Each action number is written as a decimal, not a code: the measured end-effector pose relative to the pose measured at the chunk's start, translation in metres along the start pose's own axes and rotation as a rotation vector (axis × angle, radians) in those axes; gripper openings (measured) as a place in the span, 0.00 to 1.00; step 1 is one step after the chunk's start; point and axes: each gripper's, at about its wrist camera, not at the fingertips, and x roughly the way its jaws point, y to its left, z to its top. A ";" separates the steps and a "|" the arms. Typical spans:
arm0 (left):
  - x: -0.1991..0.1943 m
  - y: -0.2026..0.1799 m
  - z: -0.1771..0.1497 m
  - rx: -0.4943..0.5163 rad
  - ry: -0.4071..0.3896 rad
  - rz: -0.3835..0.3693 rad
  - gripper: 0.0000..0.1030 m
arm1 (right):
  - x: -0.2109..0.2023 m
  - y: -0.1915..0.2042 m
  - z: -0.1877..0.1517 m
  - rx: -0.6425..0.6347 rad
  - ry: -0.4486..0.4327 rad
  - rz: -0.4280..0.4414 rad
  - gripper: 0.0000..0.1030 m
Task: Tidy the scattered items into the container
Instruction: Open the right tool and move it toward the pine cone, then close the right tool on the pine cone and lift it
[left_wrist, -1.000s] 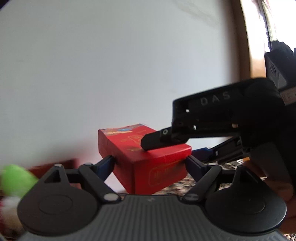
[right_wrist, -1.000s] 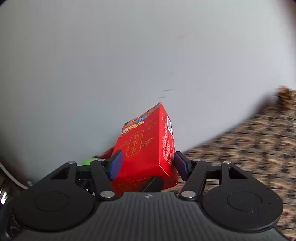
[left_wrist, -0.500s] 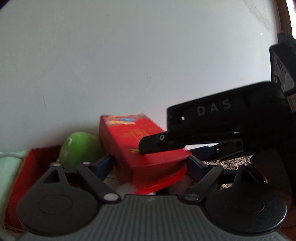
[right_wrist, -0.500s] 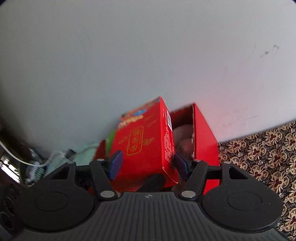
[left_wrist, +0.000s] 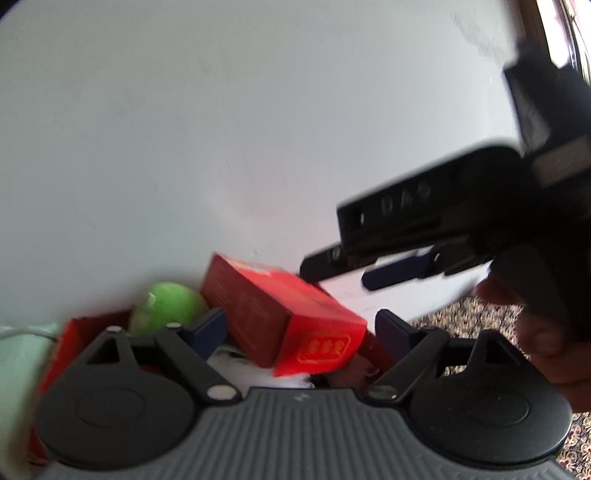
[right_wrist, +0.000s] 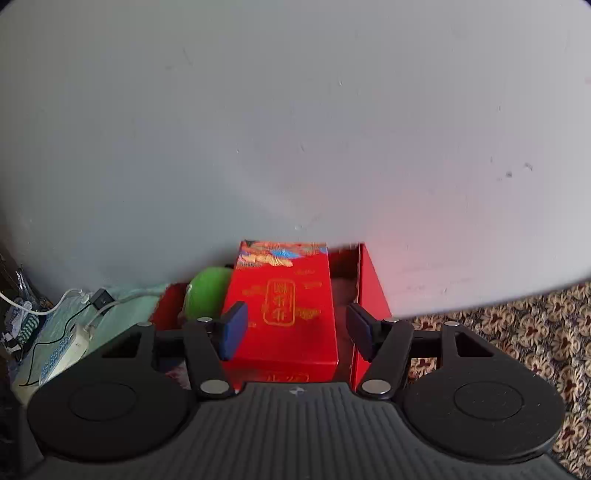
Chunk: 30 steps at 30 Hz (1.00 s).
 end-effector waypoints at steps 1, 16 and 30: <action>-0.003 0.002 0.003 -0.010 -0.013 0.007 0.86 | -0.001 -0.003 -0.002 0.012 0.009 0.028 0.61; -0.004 -0.036 0.013 -0.001 0.006 0.057 0.86 | -0.018 -0.057 -0.003 0.163 -0.010 0.222 0.69; 0.095 -0.212 -0.016 0.033 0.138 -0.254 0.86 | -0.112 -0.289 0.001 0.270 -0.118 -0.513 0.72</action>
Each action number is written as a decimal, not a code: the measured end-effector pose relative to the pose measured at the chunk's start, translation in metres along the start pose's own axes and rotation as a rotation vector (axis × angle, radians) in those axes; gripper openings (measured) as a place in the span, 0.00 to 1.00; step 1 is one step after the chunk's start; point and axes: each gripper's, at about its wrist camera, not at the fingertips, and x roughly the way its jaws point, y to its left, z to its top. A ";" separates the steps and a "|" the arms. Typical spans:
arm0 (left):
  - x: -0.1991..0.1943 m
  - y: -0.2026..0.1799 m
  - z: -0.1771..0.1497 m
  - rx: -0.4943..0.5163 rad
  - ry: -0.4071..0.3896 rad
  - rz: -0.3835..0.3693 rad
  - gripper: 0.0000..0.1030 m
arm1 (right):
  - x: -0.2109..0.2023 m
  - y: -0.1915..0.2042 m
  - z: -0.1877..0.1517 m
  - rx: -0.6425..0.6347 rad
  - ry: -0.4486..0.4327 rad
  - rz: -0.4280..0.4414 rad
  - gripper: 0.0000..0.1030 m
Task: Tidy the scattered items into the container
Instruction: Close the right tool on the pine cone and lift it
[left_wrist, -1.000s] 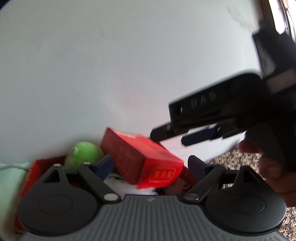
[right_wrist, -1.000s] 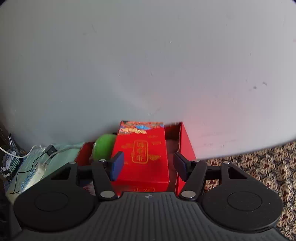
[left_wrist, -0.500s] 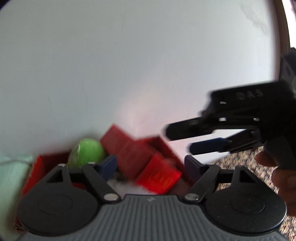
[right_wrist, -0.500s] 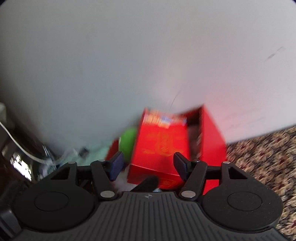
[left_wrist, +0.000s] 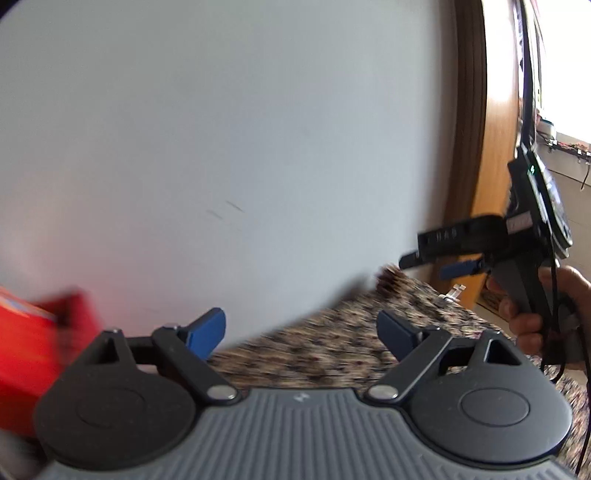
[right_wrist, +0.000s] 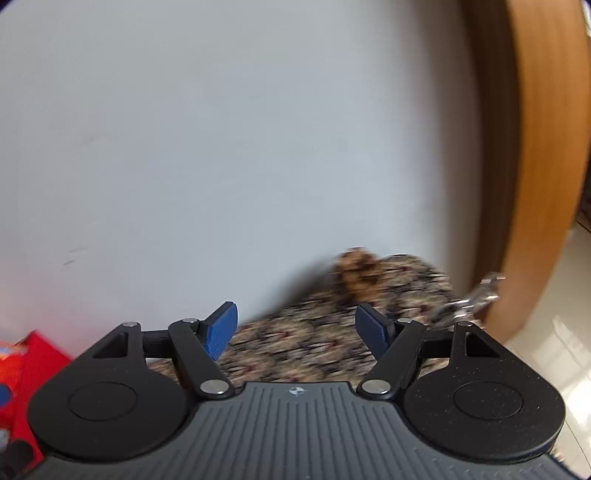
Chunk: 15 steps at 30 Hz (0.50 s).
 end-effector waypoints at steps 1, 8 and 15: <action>0.018 -0.006 0.003 -0.008 0.013 -0.010 0.86 | 0.004 -0.011 0.004 0.009 0.002 -0.019 0.72; 0.124 -0.012 0.044 0.042 0.062 -0.018 0.88 | 0.050 -0.038 0.029 0.039 0.044 -0.038 0.72; 0.174 -0.028 0.049 0.086 0.100 -0.018 0.90 | 0.092 -0.030 0.030 0.001 0.129 -0.023 0.71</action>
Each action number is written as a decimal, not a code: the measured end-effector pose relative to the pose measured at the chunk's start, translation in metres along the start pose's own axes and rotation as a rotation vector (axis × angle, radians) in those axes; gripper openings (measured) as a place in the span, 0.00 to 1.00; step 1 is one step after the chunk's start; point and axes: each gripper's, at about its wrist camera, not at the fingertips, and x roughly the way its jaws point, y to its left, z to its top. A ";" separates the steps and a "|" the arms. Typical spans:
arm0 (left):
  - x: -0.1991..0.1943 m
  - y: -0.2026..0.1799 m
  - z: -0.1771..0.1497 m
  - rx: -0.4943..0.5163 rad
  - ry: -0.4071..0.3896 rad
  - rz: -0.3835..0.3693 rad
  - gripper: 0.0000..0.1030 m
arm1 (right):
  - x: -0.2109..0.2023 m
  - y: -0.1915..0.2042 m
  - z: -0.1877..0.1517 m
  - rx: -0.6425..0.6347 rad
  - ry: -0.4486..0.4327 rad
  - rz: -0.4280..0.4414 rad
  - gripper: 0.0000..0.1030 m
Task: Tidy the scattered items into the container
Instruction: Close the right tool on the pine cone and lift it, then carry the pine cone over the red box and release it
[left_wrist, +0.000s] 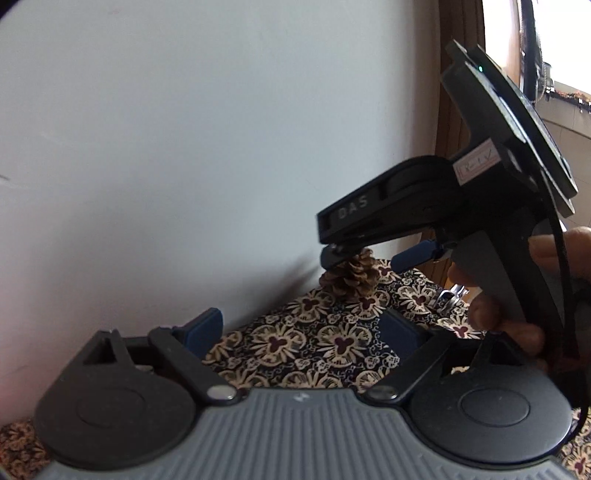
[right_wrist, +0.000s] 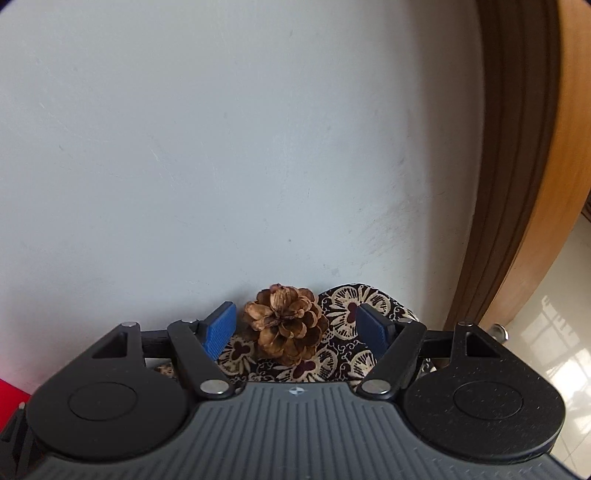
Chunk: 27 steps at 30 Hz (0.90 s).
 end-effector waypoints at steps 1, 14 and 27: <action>0.009 0.000 -0.001 -0.006 0.003 -0.014 0.92 | 0.004 0.001 -0.001 -0.006 0.010 0.008 0.71; -0.007 0.000 -0.030 0.074 -0.064 -0.177 0.98 | -0.033 0.002 -0.037 0.005 0.178 0.252 0.57; -0.079 0.006 -0.087 0.106 0.030 -0.188 0.52 | -0.061 0.046 -0.109 -0.152 0.368 0.426 0.57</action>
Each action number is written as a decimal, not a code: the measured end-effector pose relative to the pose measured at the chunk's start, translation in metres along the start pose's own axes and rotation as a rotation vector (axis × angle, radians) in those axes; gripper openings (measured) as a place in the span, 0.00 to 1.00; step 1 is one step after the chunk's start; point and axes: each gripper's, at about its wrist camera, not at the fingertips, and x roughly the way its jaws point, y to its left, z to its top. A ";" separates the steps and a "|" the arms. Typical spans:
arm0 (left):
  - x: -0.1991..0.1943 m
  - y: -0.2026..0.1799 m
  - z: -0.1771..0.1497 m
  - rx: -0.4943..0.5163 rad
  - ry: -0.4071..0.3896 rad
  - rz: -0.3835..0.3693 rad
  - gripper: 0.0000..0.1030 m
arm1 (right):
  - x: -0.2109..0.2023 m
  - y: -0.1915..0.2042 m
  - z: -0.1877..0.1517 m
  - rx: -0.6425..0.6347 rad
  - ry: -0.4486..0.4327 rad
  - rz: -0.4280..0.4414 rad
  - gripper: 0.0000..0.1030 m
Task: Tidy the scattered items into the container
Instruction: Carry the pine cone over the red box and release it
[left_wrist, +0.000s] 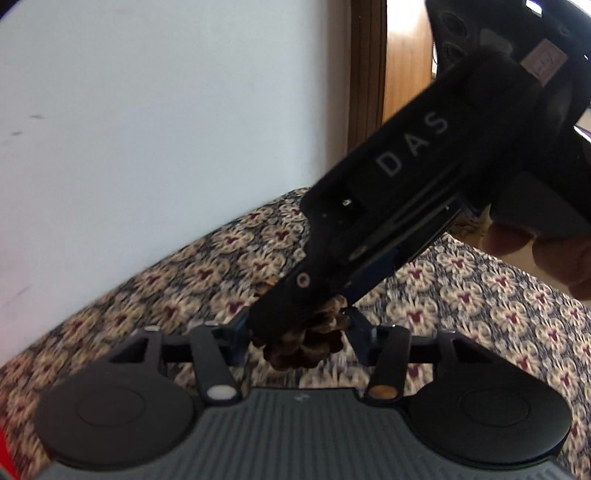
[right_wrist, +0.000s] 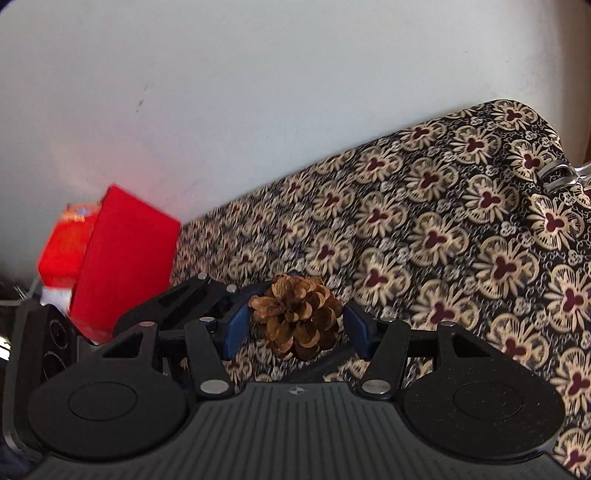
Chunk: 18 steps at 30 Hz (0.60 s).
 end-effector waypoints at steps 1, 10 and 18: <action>-0.010 0.001 -0.002 -0.014 -0.006 0.011 0.52 | -0.001 0.003 0.005 -0.010 0.004 0.007 0.57; -0.142 0.039 0.005 -0.065 -0.143 0.214 0.53 | -0.026 0.131 0.012 -0.284 -0.045 0.060 0.57; -0.254 0.119 -0.003 -0.139 -0.195 0.434 0.55 | -0.006 0.280 0.016 -0.548 -0.063 0.113 0.57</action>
